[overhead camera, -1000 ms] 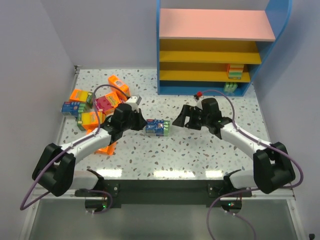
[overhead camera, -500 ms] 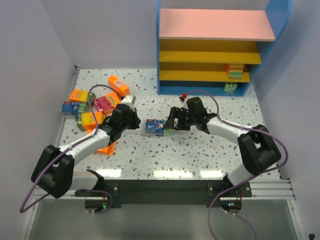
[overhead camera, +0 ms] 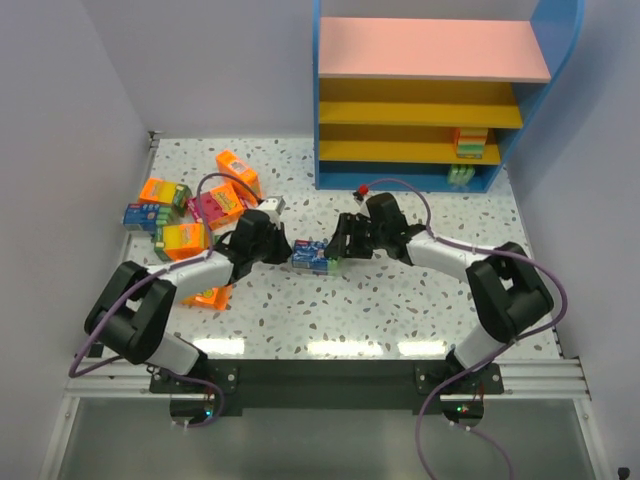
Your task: Place and organize the cleaning sponges onto the shelf
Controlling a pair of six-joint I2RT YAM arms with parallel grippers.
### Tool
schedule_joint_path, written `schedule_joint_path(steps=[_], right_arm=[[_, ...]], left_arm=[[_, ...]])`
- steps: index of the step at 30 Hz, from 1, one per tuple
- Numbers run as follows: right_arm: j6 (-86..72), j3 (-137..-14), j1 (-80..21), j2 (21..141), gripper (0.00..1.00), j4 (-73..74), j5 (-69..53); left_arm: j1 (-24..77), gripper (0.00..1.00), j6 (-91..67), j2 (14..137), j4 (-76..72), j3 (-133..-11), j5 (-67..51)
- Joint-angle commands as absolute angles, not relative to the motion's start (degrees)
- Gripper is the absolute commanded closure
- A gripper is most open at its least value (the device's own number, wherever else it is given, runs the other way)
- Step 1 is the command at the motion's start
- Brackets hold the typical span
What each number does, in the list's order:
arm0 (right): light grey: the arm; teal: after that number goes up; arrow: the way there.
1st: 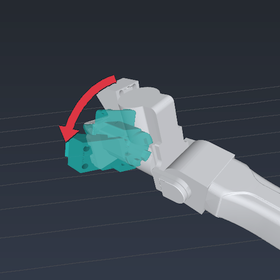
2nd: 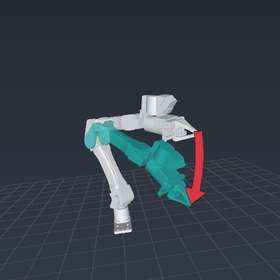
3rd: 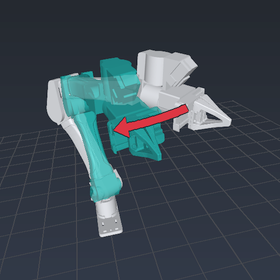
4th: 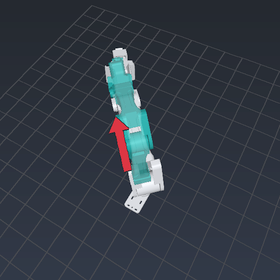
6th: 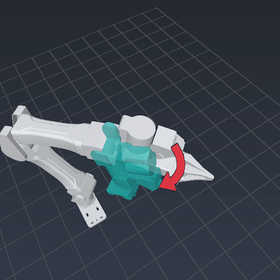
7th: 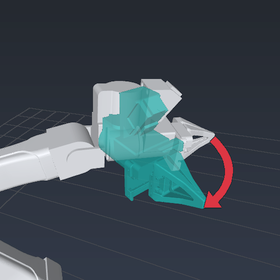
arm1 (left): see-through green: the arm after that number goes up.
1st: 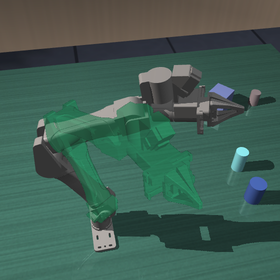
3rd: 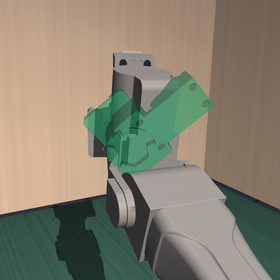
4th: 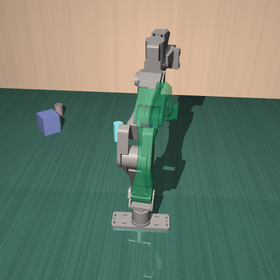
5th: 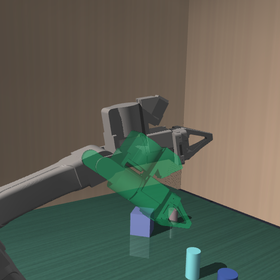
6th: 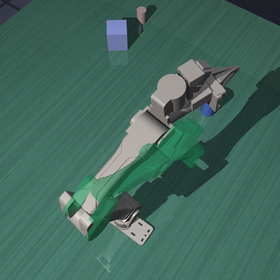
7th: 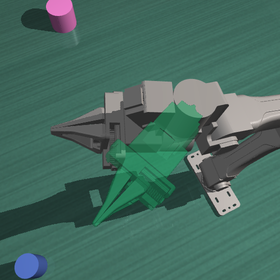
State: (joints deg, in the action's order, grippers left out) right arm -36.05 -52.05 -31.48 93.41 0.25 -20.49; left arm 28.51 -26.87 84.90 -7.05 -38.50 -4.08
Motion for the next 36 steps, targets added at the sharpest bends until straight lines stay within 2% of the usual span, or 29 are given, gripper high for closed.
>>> schedule_joint_path(steps=[1, 5, 6, 8, 9, 11, 16, 20, 21, 23, 24, 27, 30, 36], right_arm=[[-37.8, -52.7, -32.0, 94.1, 0.41, -3.5, -20.9], [-38.6, -52.0, -32.1, 94.7, 0.57, -4.7, -21.6], [-39.0, -51.9, -32.2, 94.7, 0.66, -5.0, -22.1], [-39.6, -51.9, -32.2, 95.0, 0.77, -5.2, -22.7], [-39.9, -51.8, -32.2, 95.0, 0.88, -5.2, -22.9], [-40.5, -51.4, -32.2, 95.0, 0.98, -5.4, -23.5], [-43.9, -47.5, -30.6, 91.2, 1.00, -5.6, -23.0], [-48.2, -41.0, -22.0, 84.4, 1.00, -8.5, -25.2], [-49.6, -39.7, -20.3, 81.2, 1.00, -9.7, -25.9], [-50.1, -37.1, -15.8, 78.1, 1.00, -9.0, -26.5], [-49.7, -36.7, -14.3, 75.1, 1.00, -7.4, -26.4], [-50.3, -35.6, -8.9, 69.3, 1.00, -4.6, -25.1], [-52.8, -34.5, -3.1, 65.9, 1.00, -3.1, -21.4], [-60.9, -32.8, 2.1, 65.0, 1.00, -7.4, -11.9]], left_arm=[[28.1, 1.00, -26.9, 85.6, -13.4, -38.5, -9.2], [28.1, 1.00, -28.0, 86.0, -14.8, -37.7, -10.7], [28.1, 1.00, -28.4, 86.1, -15.3, -37.4, -11.2], [28.3, 1.00, -28.7, 86.0, -15.6, -37.2, -11.5], [28.2, 1.00, -28.7, 86.0, -15.6, -37.1, -11.4], [28.2, 1.00, -28.9, 85.4, -15.6, -36.8, -11.3], [28.1, 1.00, -28.7, 82.4, -12.0, -37.3, -7.7], [28.1, 0.99, -28.5, 78.1, -6.4, -38.6, -0.8], [28.0, 0.85, -28.7, 77.1, -4.0, -39.3, 2.5], [28.0, 0.65, -28.9, 74.3, -1.9, -39.9, 5.3], [27.9, 0.50, -29.3, 73.5, -0.2, -40.4, 7.4], [27.9, 0.35, -30.1, 69.8, 3.0, -40.7, 9.5], [27.9, 0.29, -30.8, 66.5, 4.3, -40.3, 9.4], [27.9, 0.27, -31.5, 62.1, 6.3, -39.1, 8.4]])
